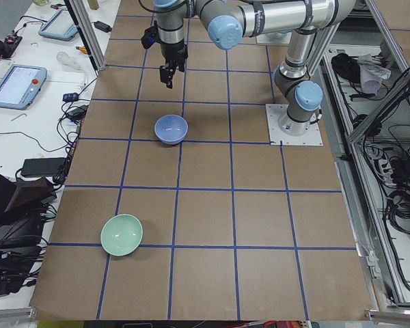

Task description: Stack green bowl on blue bowl

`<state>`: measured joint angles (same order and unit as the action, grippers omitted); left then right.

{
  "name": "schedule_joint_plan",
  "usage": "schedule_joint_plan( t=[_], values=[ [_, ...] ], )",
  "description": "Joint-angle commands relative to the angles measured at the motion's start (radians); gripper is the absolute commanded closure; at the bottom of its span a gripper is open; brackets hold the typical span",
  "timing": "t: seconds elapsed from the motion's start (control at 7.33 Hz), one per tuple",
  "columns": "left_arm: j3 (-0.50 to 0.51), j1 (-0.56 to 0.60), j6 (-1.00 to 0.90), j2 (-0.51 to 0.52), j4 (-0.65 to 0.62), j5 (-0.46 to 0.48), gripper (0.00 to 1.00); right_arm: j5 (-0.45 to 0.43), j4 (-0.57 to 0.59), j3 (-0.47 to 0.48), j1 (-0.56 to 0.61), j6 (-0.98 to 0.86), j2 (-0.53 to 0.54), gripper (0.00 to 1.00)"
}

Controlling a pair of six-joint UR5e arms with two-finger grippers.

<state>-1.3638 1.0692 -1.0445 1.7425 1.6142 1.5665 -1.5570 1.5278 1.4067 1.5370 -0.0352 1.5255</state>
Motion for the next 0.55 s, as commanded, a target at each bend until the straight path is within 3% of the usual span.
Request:
schedule_joint_plan(
  t=[0.0,0.41],
  values=[
    [0.128,-0.13,-0.358,0.173,-0.075,0.079,0.0,0.0,0.0,0.0,0.0,0.0,0.001,0.0],
    [0.381,-0.239,-0.752,0.458,-0.177,0.102,0.0,0.0,0.0,0.0,0.0,0.0,-0.001,0.0]
  ],
)
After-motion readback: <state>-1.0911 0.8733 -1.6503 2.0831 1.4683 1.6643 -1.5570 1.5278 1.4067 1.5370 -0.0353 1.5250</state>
